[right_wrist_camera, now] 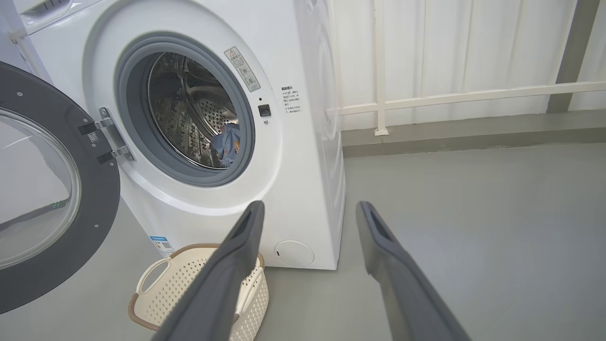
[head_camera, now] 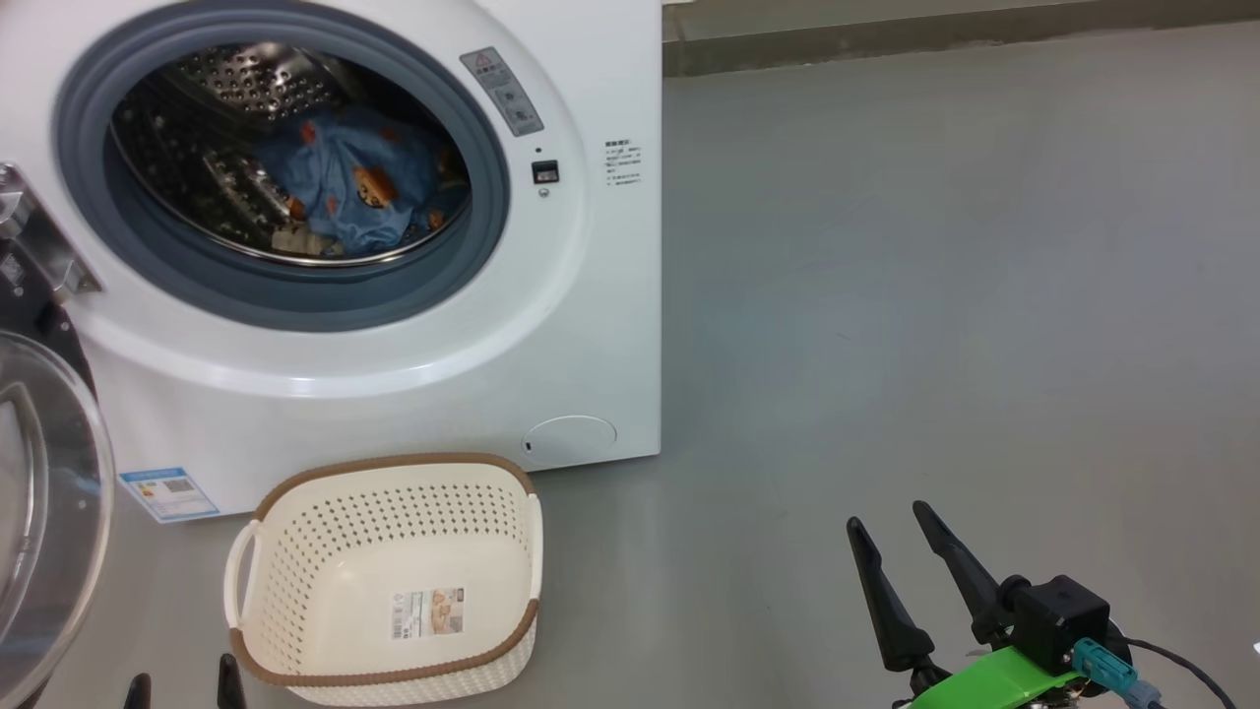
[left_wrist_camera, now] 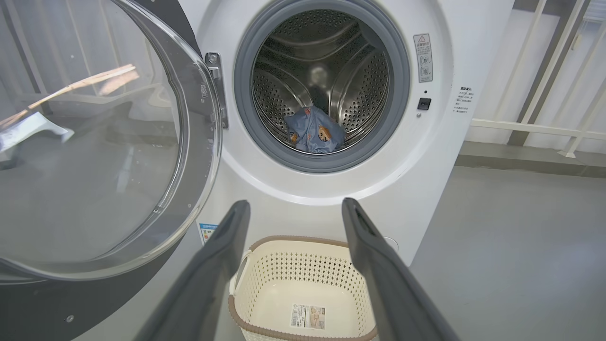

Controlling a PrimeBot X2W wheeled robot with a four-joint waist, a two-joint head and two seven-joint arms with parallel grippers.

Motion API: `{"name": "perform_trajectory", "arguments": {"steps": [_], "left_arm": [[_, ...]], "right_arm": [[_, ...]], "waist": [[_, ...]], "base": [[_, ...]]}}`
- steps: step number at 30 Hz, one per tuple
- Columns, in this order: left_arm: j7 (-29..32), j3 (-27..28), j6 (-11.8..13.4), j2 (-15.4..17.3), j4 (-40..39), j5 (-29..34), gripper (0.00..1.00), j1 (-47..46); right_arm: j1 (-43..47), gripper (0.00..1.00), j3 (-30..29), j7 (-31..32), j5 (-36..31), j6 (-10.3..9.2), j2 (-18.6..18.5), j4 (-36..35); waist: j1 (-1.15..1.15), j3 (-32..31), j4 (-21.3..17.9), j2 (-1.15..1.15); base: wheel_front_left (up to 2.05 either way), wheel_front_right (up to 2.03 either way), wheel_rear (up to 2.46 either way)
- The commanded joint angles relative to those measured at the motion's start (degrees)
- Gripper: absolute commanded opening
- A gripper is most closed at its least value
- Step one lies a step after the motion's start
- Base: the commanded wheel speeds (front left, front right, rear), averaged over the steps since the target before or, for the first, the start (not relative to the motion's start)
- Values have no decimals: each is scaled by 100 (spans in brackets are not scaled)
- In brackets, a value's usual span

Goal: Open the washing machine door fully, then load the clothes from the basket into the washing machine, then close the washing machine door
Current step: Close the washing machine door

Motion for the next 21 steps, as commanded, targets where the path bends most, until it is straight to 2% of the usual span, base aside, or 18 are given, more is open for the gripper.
{"name": "perform_trajectory", "arguments": {"steps": [1, 7, 15, 21], "left_arm": [[-33, 162, 56, 69, -90, -19, 100, -110], [-33, 125, 184, 69, -65, -231, 100, -80], [-33, 82, 283, 69, -28, -98, 100, 17], [-33, 38, 262, 69, -64, 13, 100, 64]], "right_arm": [[-33, 100, 168, -28, -33, 17, 18, -148], [-4, 100, 190, -28, -34, 17, 18, -141], [37, 100, 236, -28, -61, 17, 18, -120], [86, 100, 258, -28, -56, 17, 18, -116]], "waist": [[0, -12, 60, 0], [0, -54, 299, 0], [0, -111, 759, 0], [0, -158, 1116, 0]], "base": [[0, 0, 0], [0, 0, 0], [0, 0, 0], [0, 0, 0]]}}
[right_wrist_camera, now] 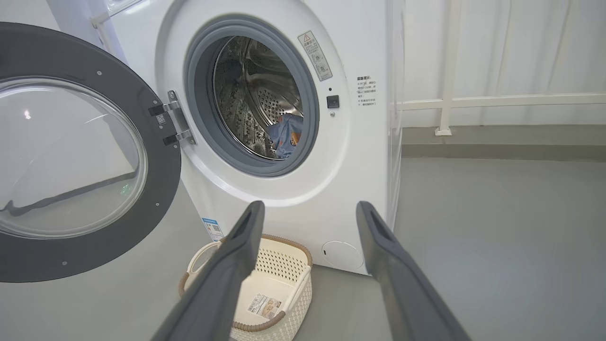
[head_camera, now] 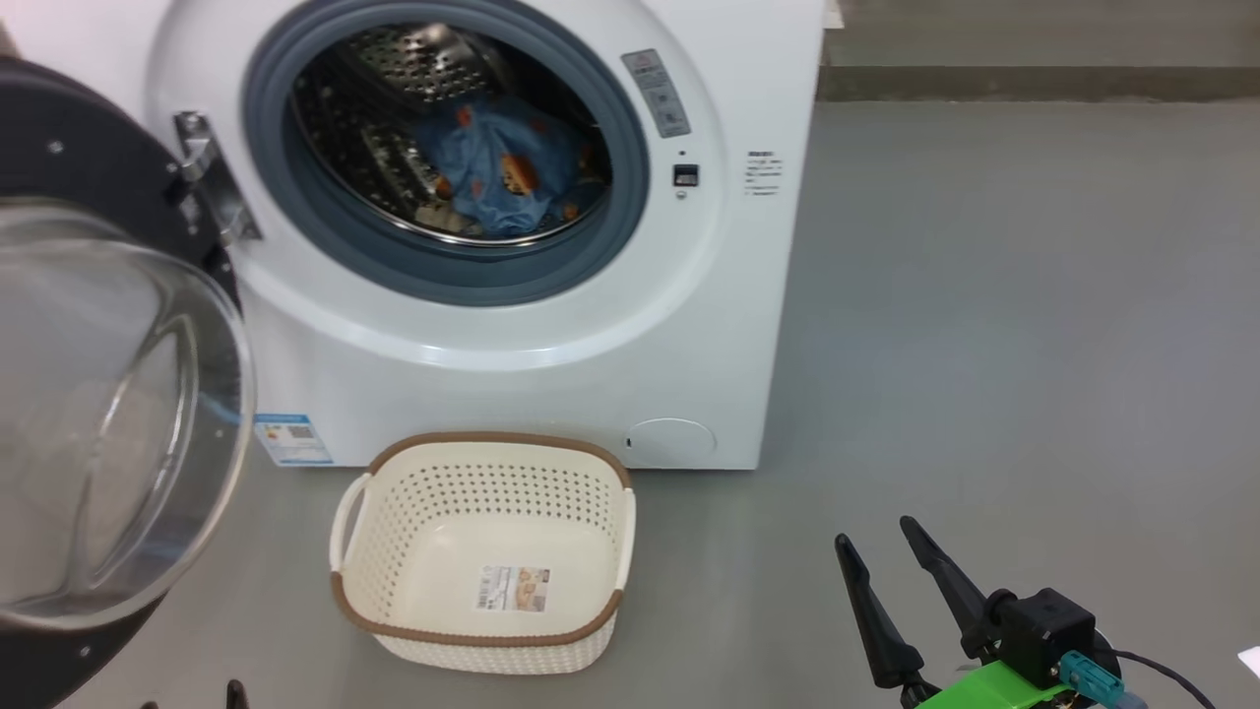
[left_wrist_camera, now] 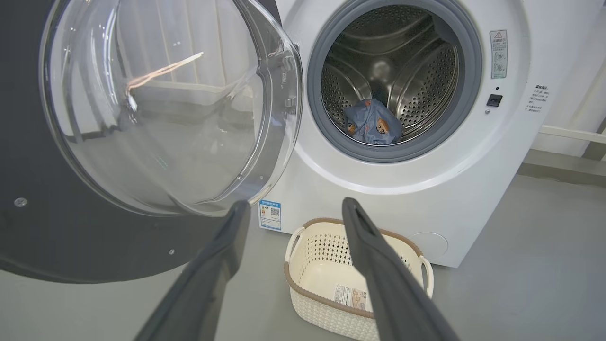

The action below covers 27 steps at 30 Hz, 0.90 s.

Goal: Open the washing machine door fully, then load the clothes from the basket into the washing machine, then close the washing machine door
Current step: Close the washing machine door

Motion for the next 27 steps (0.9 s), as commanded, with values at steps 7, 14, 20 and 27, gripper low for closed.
{"name": "perform_trajectory", "arguments": {"steps": [7, 14, 20, 27], "left_arm": [[-33, 136, 192, 67, -121, 41, 100, 51], [-33, 220, 342, 67, -216, 92, 100, 98], [-33, 248, 396, 67, -260, 72, 100, 142], [-33, 276, 462, 67, -291, 6, 100, 169]], "right_arm": [[27, 100, 169, -28, -36, 17, 15, -105], [34, 100, 212, -28, -20, 17, 15, -132], [44, 100, 236, -28, 3, 17, 15, -110], [36, 100, 277, -28, -2, 17, 15, -111]], "waist": [[0, -132, 780, 0], [0, -166, 1229, 0], [0, -200, 1518, 0], [0, -214, 1741, 0]], "base": [[0, 0, 0], [0, 0, 0], [0, 0, 0], [0, 0, 0]]}}
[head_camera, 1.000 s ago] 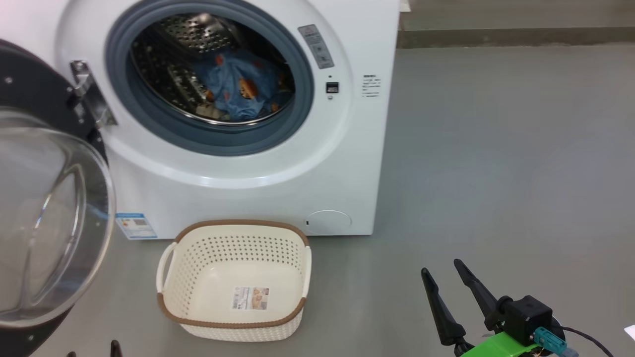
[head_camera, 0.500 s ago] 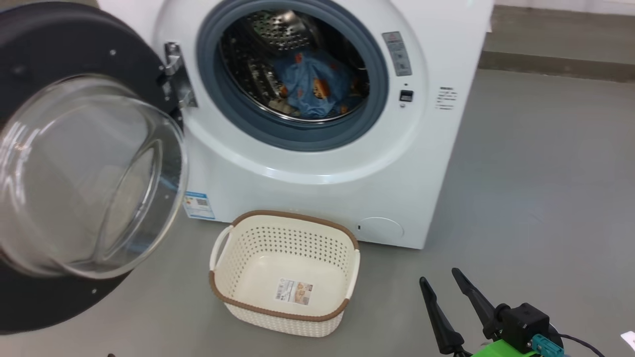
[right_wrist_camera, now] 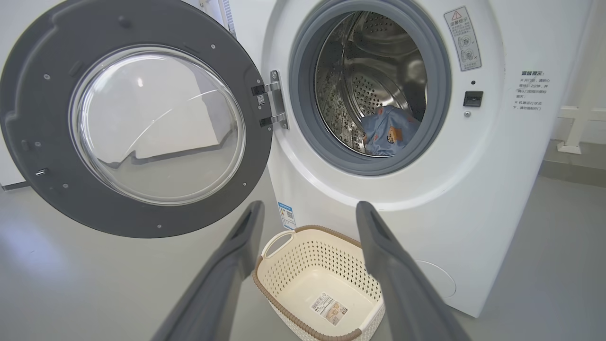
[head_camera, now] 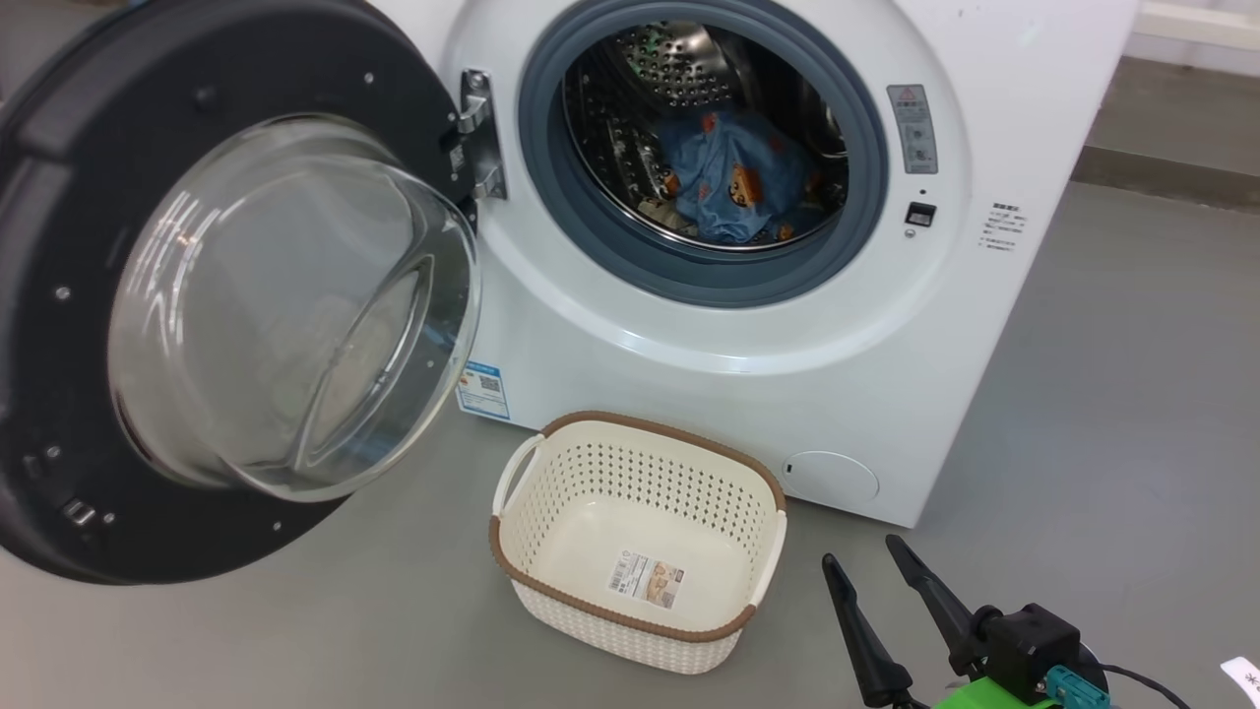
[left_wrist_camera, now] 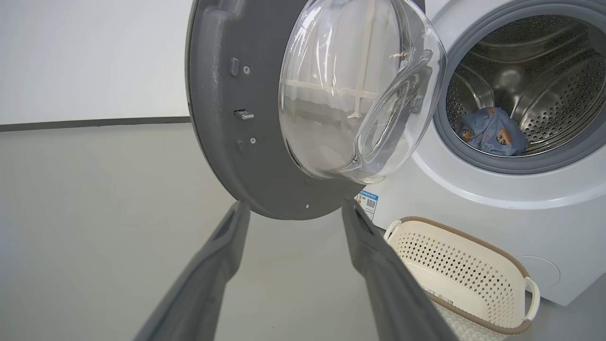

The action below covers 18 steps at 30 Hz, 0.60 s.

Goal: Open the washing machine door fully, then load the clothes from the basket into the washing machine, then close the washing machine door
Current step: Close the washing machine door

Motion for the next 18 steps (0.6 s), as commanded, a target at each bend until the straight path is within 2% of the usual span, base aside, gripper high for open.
{"name": "perform_trajectory", "arguments": {"steps": [1, 18], "left_arm": [[-37, 192, 50, 63, -197, -15, 100, -130], [-37, 220, 246, 63, -295, -147, 100, -46]], "right_arm": [[-76, 100, 147, -28, -2, 17, 11, -141], [-236, 100, 259, -28, -73, 17, 11, -65]], "waist": [[0, -16, 112, 0], [0, 82, 201, 0]], "base": [[0, 0, 0], [0, 0, 0]]}}
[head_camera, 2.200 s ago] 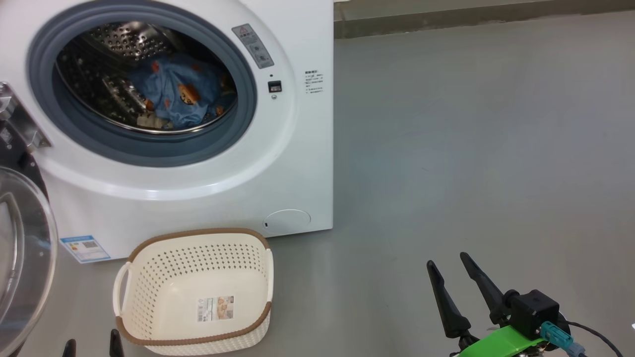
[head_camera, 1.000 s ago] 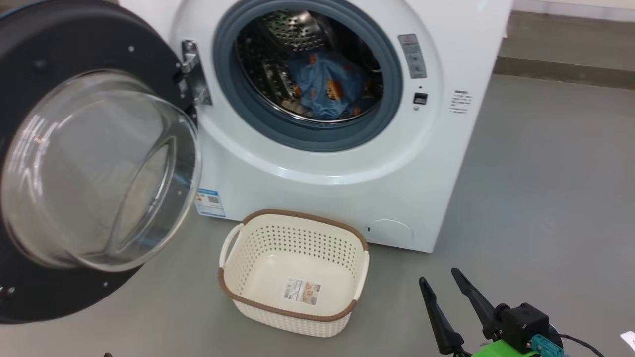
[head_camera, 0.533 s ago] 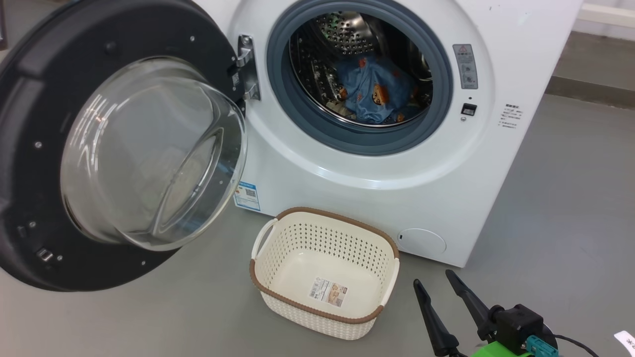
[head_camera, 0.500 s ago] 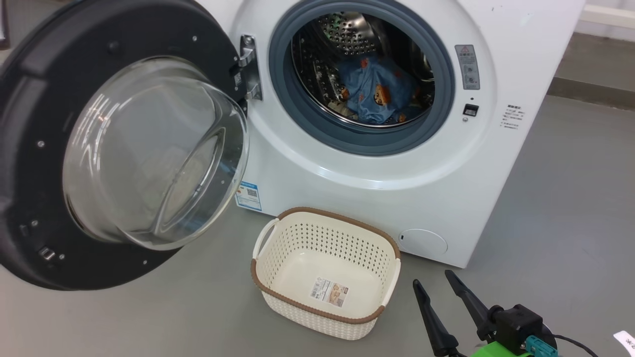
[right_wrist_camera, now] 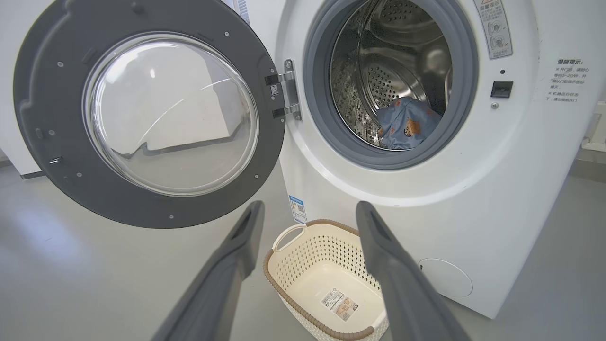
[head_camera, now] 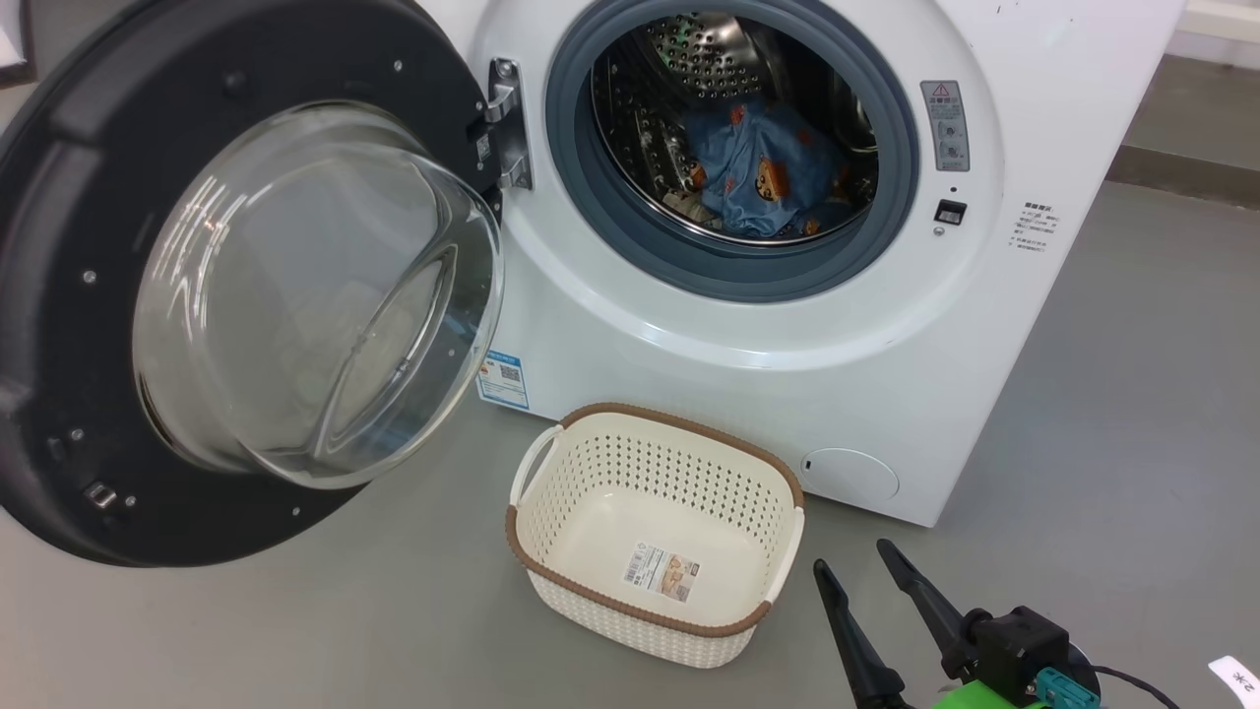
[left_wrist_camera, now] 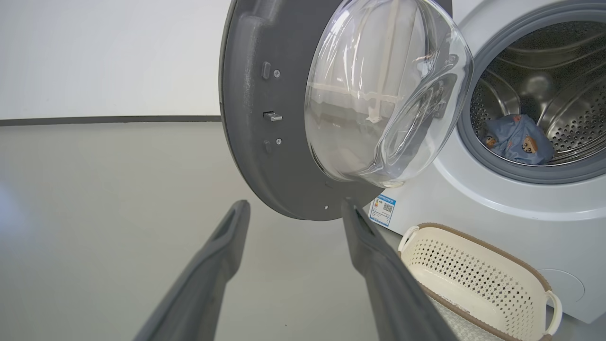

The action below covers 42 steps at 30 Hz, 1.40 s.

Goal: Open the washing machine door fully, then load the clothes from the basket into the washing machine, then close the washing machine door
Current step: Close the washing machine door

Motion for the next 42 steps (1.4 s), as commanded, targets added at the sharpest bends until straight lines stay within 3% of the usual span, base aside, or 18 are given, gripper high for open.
{"name": "perform_trajectory", "arguments": {"steps": [1, 6, 7, 8, 9, 10, 20, 24, 34, 38, 42], "left_arm": [[-37, 190, 55, 63, -191, -40, 100, -70], [-37, 181, 69, 63, -188, -31, 100, -74], [-37, 180, 73, 63, -184, -30, 84, -75], [-37, 180, 74, 63, -181, -41, 38, -78], [-37, 180, 68, 63, -182, -37, 6, -80], [-37, 182, 54, 63, -187, -49, 0, -85], [-37, 336, -68, 63, -261, -442, 0, -156], [-37, 587, -183, 63, -409, -995, 0, -304], [-37, 1671, -804, 66, -349, -1943, 0, -1007], [-37, 1982, -949, 157, -306, -2183, 0, -1319], [16, 2298, -1084, 528, 16, -2609, 0, -1839]], "right_arm": [[-223, 100, 160, -28, -51, 17, 7, -119], [-202, 100, 137, -28, -55, 17, 7, -118], [-198, 100, 137, -28, -55, 17, 7, -117], [-195, 100, 139, -28, -53, 17, 7, -115], [-193, 100, 140, -28, -51, 17, 7, -114], [-188, 100, 140, -28, -49, 17, 7, -115], [-124, 100, 95, -28, 18, 17, 7, -138], [-97, 100, 84, -28, 92, 17, 7, -141], [-107, 100, 79, -28, 129, 17, 7, -142], [-132, 100, 58, -28, 126, 17, 7, -141], [-176, 100, 64, -28, 79, 17, 7, -132]], "waist": [[0, 0, -2, 0], [0, 12, -8, 0], [0, 14, -11, 0], [0, 13, -13, 0], [0, 12, -17, 0], [0, 11, -21, 0], [0, -16, -48, 0], [0, 8, -71, 0], [0, 96, -222, 0], [0, 162, -264, 0], [0, 268, -338, 0]], "base": [[0, 0, 0], [0, 0, 0], [0, 0, 0], [0, 0, 0], [0, 0, 0], [0, 0, 0], [0, 0, 0], [0, 0, 0], [0, 0, 0], [0, 0, 0], [0, 0, 0]]}}
